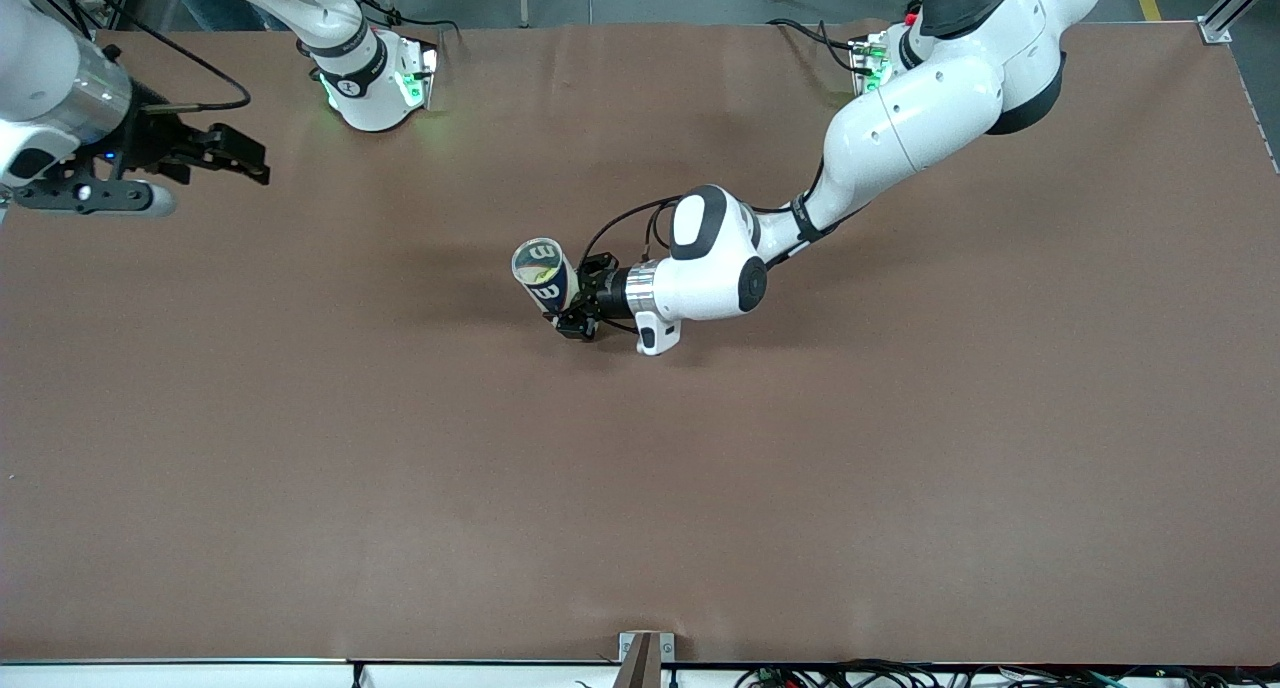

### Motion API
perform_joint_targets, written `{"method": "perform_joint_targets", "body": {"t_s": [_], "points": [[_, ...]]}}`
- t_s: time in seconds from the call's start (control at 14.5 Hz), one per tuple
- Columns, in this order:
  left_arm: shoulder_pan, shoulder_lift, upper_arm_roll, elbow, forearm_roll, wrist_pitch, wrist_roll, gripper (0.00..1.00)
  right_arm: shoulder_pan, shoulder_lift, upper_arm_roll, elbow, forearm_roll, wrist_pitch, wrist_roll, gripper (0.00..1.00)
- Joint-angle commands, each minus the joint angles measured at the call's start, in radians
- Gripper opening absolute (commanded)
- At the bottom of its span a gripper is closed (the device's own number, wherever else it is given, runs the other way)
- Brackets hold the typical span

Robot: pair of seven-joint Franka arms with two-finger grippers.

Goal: Insert tennis ball vertically with right arm
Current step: 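Withdraw the right gripper while the left gripper stands the can upright, then lower the can onto the table and open the left gripper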

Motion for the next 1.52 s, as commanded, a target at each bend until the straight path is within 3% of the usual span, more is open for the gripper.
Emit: {"method": "perform_joint_targets", "body": {"t_s": [0.0,0.48,0.69,0.83,1.45], "points": [[0.017,0.016,-0.024,0.004,-0.027,-0.039,0.032,0.67,-0.062,-0.005,0.014,0.035,-0.022,0.036,-0.095,1.00],[0.024,0.027,-0.018,0.007,-0.047,-0.050,0.038,0.69,-0.116,0.050,0.014,0.081,-0.053,0.187,-0.110,1.00],[0.024,0.027,-0.003,0.004,-0.047,-0.050,0.038,0.80,-0.139,0.099,0.014,0.169,-0.051,0.186,-0.110,1.00],[0.027,0.025,0.008,0.004,-0.047,-0.051,0.038,1.00,-0.138,0.099,0.015,0.195,-0.051,0.188,-0.110,1.00],[0.069,0.013,0.010,-0.048,-0.062,-0.074,0.032,1.00,-0.135,0.099,0.017,0.256,-0.050,0.188,-0.106,1.00]]}}
